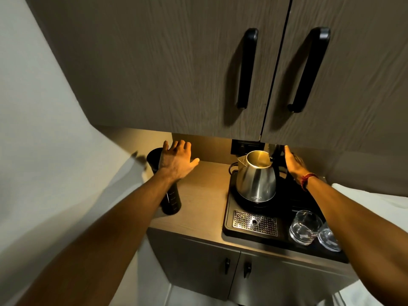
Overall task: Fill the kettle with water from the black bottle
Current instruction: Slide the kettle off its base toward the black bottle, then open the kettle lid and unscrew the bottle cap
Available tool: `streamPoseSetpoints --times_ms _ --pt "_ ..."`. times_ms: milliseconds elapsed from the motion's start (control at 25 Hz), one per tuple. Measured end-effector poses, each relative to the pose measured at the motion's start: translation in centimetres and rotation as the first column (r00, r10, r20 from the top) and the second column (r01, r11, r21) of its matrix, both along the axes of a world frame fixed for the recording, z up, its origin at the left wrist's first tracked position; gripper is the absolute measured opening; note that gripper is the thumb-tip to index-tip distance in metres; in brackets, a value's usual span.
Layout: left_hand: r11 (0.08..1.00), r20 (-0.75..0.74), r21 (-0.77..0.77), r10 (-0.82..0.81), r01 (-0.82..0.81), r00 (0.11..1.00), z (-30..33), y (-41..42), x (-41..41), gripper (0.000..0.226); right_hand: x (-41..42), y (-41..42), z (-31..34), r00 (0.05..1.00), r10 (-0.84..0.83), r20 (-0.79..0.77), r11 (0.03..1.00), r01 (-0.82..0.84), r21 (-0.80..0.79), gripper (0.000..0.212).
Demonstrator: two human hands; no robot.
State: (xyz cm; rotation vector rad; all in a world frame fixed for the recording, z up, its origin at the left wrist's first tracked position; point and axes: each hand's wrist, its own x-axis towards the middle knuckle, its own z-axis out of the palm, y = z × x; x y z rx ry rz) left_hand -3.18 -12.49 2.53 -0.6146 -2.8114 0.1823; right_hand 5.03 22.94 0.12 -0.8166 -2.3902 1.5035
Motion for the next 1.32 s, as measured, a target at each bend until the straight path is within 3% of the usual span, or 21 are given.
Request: streamPoseSetpoints --times_ms 160,400,520,600,840,960,1040,1320 --pt "1.000 0.002 -0.008 0.026 -0.026 1.000 0.5 -0.8 0.3 0.066 -0.8 -1.4 1.5 0.999 -0.007 -0.051 0.998 0.003 -0.065 0.047" --pt "0.998 -0.025 0.007 0.063 -0.063 0.998 1.3 -2.7 0.5 0.067 -3.1 -6.9 2.5 0.985 0.171 -0.032 0.985 -0.170 0.006 0.034" --pt "0.996 0.028 0.001 0.094 -0.094 0.995 1.2 -4.2 0.7 0.070 -4.0 -9.7 1.5 0.966 0.247 -0.072 0.969 -0.248 0.001 0.037" --pt "0.994 0.054 0.009 0.110 -0.110 0.993 1.2 -5.0 0.8 0.070 -4.8 -11.5 0.6 0.950 0.301 -0.083 0.952 -0.294 0.088 0.042" --pt "0.996 0.143 0.061 0.054 -0.063 0.988 1.3 -6.6 0.6 0.062 -6.3 -15.3 -2.6 0.924 0.383 -0.001 0.916 -0.379 0.132 0.053" --pt "0.988 0.171 0.149 0.019 -0.045 0.985 1.1 -7.4 0.2 0.063 -7.7 -16.5 -4.2 0.896 0.431 0.107 0.865 -0.444 0.235 0.044" --pt "0.981 0.193 0.190 0.012 -0.049 0.981 1.1 -7.7 0.0 0.065 -8.0 -17.0 -4.4 0.902 0.421 0.099 0.862 -0.431 0.265 0.036" --pt "0.988 0.073 0.133 0.067 -0.076 0.995 0.7 -8.7 -0.1 0.073 -7.8 -17.0 -5.3 0.865 0.486 0.125 0.781 -0.494 0.382 0.040"
